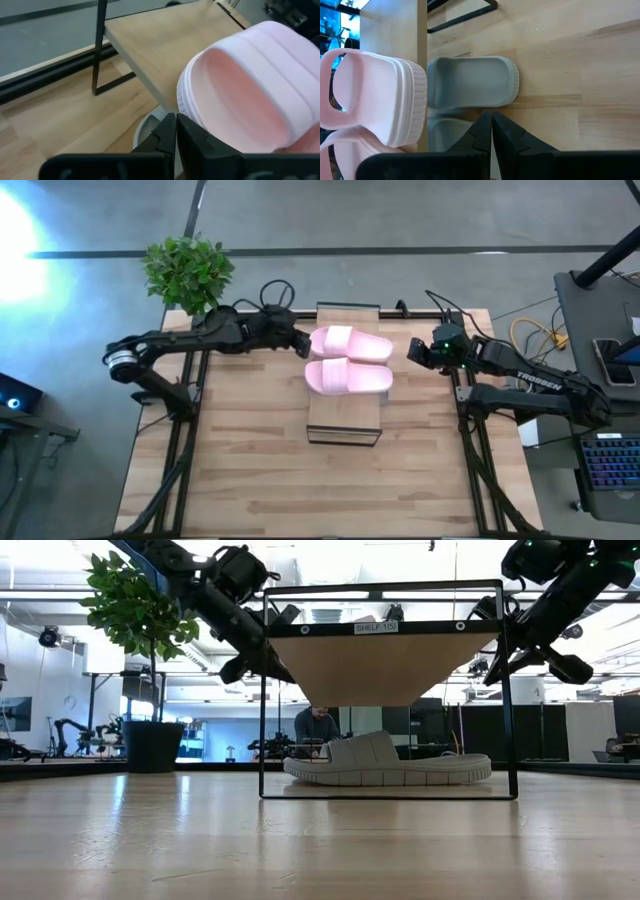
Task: Pick and place slides into the shelf
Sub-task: Adjust the pink and gray slides on and under the shelf, then return to Home Position
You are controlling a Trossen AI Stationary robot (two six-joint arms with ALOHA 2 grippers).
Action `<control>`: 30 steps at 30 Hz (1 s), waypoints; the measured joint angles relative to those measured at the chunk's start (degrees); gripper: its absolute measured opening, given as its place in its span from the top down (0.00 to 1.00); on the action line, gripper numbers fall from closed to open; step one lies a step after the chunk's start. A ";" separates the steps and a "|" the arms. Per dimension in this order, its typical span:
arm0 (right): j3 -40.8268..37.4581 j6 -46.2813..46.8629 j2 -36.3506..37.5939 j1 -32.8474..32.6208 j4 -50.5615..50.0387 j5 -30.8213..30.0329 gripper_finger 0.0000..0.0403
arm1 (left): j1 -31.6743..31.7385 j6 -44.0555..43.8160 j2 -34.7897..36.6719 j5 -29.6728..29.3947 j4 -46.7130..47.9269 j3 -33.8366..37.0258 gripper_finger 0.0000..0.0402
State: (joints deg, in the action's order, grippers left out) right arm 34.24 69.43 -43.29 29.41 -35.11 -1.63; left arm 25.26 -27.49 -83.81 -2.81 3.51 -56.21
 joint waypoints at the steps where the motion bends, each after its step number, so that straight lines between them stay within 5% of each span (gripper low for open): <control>1: 0.00 0.00 0.00 0.00 -0.02 0.00 0.98 | 0.00 -0.02 0.30 0.40 -0.01 0.20 1.00; 15: 0.00 -0.48 0.44 0.00 0.25 -0.96 0.98 | -0.18 1.75 4.28 2.67 4.71 0.82 1.00; 18: -0.04 -4.72 1.69 -0.05 3.86 -0.90 0.98 | -0.22 1.88 8.95 3.92 6.31 0.84 1.00; 24: 2.91 -19.53 4.41 -0.57 8.13 8.74 0.98 | -1.74 2.62 20.96 21.55 6.21 1.73 1.00; 30: 8.23 -19.98 5.94 -0.82 8.96 9.55 0.98 | -2.20 -1.36 29.63 19.10 1.19 2.65 1.00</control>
State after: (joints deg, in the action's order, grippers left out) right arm 42.46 49.45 -37.35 28.59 -26.15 7.92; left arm 23.06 -28.85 -54.18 16.30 4.70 -53.57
